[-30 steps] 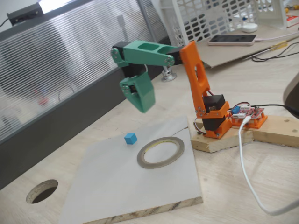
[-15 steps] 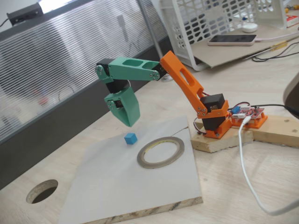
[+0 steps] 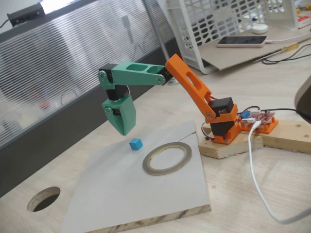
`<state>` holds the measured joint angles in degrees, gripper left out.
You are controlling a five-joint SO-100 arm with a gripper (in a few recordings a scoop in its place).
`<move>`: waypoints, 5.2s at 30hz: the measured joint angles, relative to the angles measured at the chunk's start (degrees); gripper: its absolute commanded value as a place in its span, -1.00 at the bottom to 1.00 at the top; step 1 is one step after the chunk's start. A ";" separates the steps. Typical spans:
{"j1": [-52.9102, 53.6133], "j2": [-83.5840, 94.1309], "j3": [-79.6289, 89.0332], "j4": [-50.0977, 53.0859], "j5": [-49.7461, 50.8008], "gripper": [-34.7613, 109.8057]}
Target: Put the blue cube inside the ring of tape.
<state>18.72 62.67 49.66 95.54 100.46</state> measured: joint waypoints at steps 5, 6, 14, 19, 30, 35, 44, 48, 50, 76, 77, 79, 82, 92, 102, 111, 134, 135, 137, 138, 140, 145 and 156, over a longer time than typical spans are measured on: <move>0.18 0.00 0.00 0.09 -0.18 -0.52; 0.09 0.00 0.00 0.09 -0.18 -0.52; 0.18 0.00 0.00 0.09 0.18 -0.52; 0.18 0.00 0.00 0.09 -0.18 -0.38; 4.83 0.00 0.00 2.29 0.26 0.20; 5.71 0.00 0.00 6.77 0.26 0.27; 5.98 -0.44 0.00 8.79 0.26 0.27; 5.98 -0.44 0.00 8.96 0.26 0.27; 5.98 -0.44 0.00 8.88 0.26 0.27; 5.80 -0.44 0.00 8.79 0.26 0.26; 5.80 -0.44 0.00 8.79 0.26 0.26; 5.63 -1.05 0.00 8.79 0.26 0.26; 5.80 -4.57 0.00 8.96 0.26 0.26; 5.45 -8.00 0.00 8.79 0.35 0.26; 5.80 -8.00 0.00 8.79 0.44 0.26; 2.37 -8.00 0.00 8.79 0.53 0.26; 2.11 -11.07 0.00 8.88 0.00 0.26; 1.93 -11.07 0.00 8.88 0.00 0.26; 1.76 -11.07 0.00 8.88 0.00 0.26; 1.85 -11.07 0.00 8.88 0.00 0.26; 2.11 -11.07 0.00 8.88 0.00 0.26; 1.93 -11.07 -0.09 8.88 0.00 0.26; 2.02 -11.07 -0.18 8.70 0.35 0.26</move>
<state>20.74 51.59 49.48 104.24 100.81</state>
